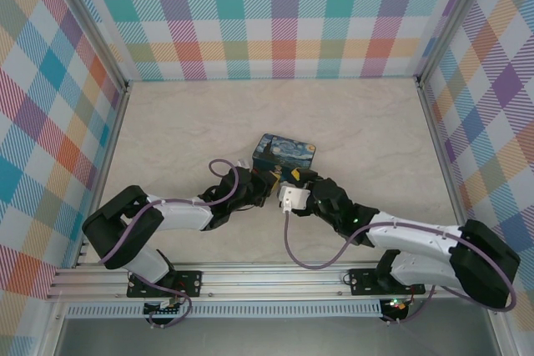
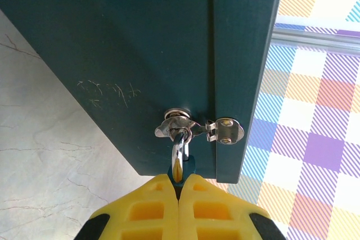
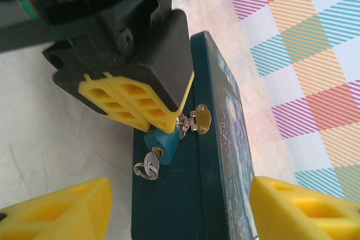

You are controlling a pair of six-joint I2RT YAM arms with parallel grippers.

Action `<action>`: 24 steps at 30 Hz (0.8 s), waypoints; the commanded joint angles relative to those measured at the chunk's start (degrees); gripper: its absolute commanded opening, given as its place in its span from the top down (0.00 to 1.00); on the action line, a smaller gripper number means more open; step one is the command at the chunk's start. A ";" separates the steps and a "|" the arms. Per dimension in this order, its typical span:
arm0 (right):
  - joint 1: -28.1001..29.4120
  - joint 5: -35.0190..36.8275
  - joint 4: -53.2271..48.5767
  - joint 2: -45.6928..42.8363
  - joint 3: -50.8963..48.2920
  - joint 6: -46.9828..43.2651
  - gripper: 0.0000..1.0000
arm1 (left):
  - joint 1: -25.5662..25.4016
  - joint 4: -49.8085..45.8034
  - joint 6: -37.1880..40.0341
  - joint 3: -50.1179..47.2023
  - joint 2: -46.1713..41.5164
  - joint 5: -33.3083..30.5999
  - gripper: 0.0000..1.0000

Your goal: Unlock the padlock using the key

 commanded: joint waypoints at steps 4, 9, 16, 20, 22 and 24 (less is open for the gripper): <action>0.21 3.29 9.03 6.74 -0.76 -3.04 0.41 | 0.82 1.52 -1.85 1.79 -0.97 0.83 1.00; -0.65 3.43 11.41 10.55 -0.03 0.19 0.48 | 0.82 1.50 -2.28 1.62 -0.96 0.86 1.00; -1.98 1.75 11.60 12.22 0.55 2.72 0.63 | 0.86 1.27 -2.29 1.58 -1.24 0.83 1.00; -2.59 1.28 11.07 11.87 0.88 3.61 0.72 | 0.82 1.28 -2.29 1.58 -1.22 0.83 1.00; -2.60 0.71 10.62 11.77 1.23 3.94 0.73 | 0.80 1.16 -2.29 1.67 -1.24 0.92 1.00; -2.60 0.49 10.19 11.89 1.60 4.23 0.75 | 0.88 1.21 -2.29 1.67 -1.12 1.00 1.00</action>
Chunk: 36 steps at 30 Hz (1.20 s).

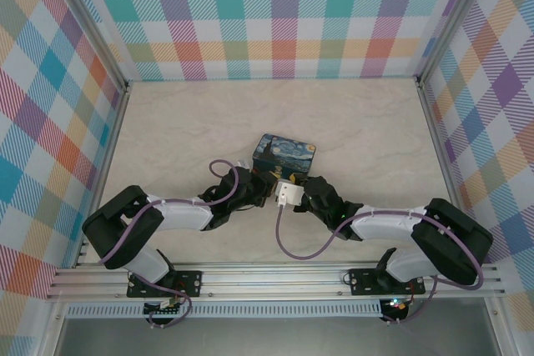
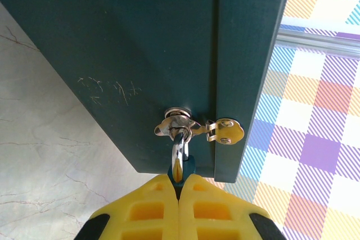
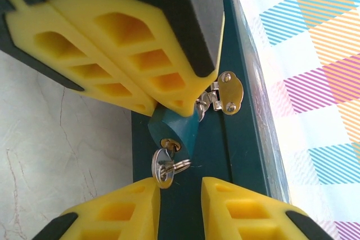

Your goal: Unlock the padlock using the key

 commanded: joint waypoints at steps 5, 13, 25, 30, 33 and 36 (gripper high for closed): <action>-0.26 -3.01 0.65 -0.49 2.25 2.07 0.77 | 0.84 1.11 -1.23 1.61 -1.09 0.52 1.00; -0.27 -4.35 -1.08 -1.13 2.67 2.68 0.82 | 0.82 1.04 -1.42 1.47 -1.11 0.28 1.00; 0.31 -4.90 -2.54 -0.84 4.21 6.51 0.85 | 0.79 0.69 -1.33 1.61 -0.75 0.41 1.00; 0.35 -5.04 -1.98 0.08 5.10 9.65 0.91 | 0.77 0.64 -1.40 1.69 -0.45 0.48 1.00; 0.35 -4.95 -2.20 0.61 5.74 13.92 0.98 | 0.76 0.81 -1.42 1.64 -0.27 0.40 1.00; 0.35 -4.87 -2.49 1.05 6.10 20.62 1.00 | 0.69 1.07 -1.59 1.55 -0.09 0.33 1.00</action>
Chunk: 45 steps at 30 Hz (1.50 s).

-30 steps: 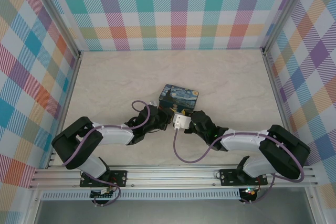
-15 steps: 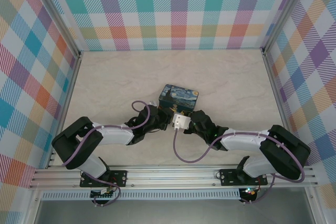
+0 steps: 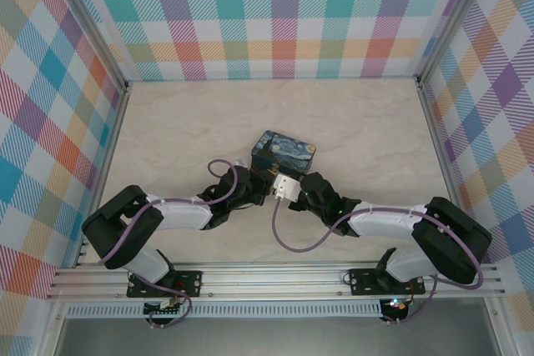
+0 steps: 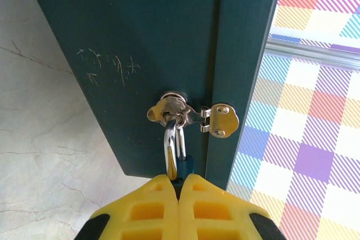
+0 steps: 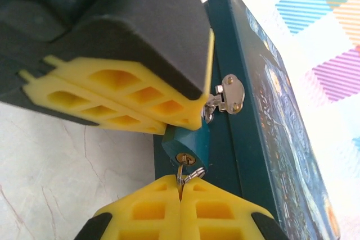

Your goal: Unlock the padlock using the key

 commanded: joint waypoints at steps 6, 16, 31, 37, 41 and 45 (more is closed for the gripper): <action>0.29 -3.53 1.30 2.71 2.97 17.79 1.00 | 0.29 1.22 -0.42 1.17 -0.16 0.44 1.00; -0.47 -8.36 -4.20 -3.86 -1.18 14.16 0.53 | 0.29 -4.30 4.30 -0.10 -1.36 -1.89 1.00; -17.90 -25.13 -15.58 -13.71 -0.35 47.25 0.11 | 0.37 -9.58 15.24 -0.68 1.69 -2.52 0.87; -27.12 -35.44 -13.67 -11.02 1.96 60.22 0.00 | 0.62 -9.08 18.73 -2.14 -2.43 -3.95 0.42; -29.75 -40.59 -11.15 -7.18 4.30 65.51 0.00 | 1.74 -15.82 22.65 -2.89 -10.99 -6.74 0.32; -29.82 -43.50 -10.69 -1.45 7.55 68.79 0.00 | 2.38 -28.16 27.97 -2.79 -21.31 -12.41 0.25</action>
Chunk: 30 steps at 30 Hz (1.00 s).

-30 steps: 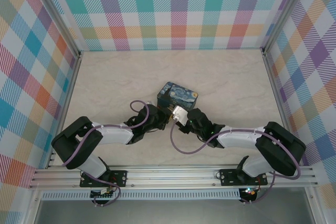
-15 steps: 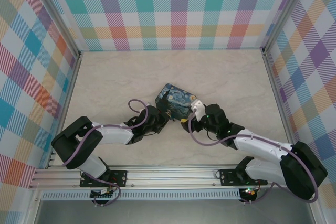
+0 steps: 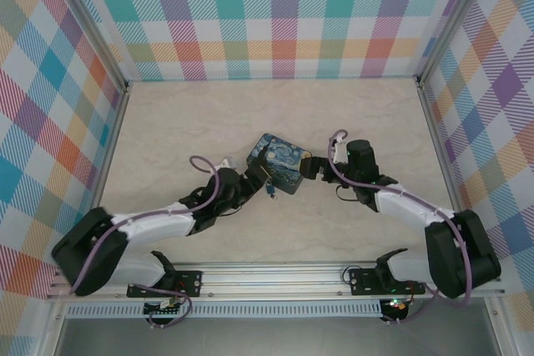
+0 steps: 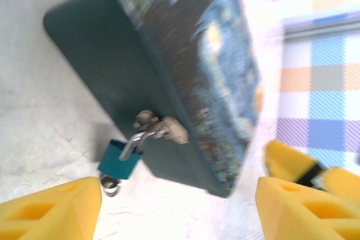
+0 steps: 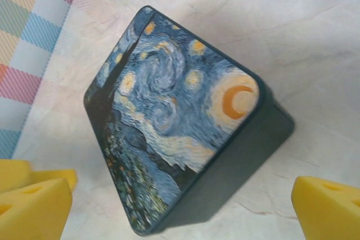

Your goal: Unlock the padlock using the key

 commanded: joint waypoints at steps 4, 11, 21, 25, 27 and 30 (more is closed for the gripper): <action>-0.03 -6.45 0.85 9.12 6.91 7.88 0.00 | 1.83 -18.23 9.04 -1.06 -14.97 -10.15 0.21; -0.12 -9.47 -1.77 20.53 18.08 5.59 0.00 | 3.70 -23.76 11.97 -0.36 -20.80 -9.94 0.19; -0.11 -17.87 0.87 35.17 33.60 3.43 0.01 | 8.27 -21.55 11.71 -0.14 -18.17 -3.02 0.17; -1.47 -12.27 -2.79 32.92 34.56 -0.47 0.00 | 13.12 -20.06 11.82 1.03 -15.74 3.56 0.17; -3.31 -11.27 -3.57 29.67 33.41 -1.23 0.00 | 15.57 -19.81 12.80 2.26 -14.09 6.81 0.17; -5.86 -9.92 -7.11 23.43 30.48 -2.83 0.00 | 19.11 -19.24 14.33 4.54 -10.49 11.97 0.16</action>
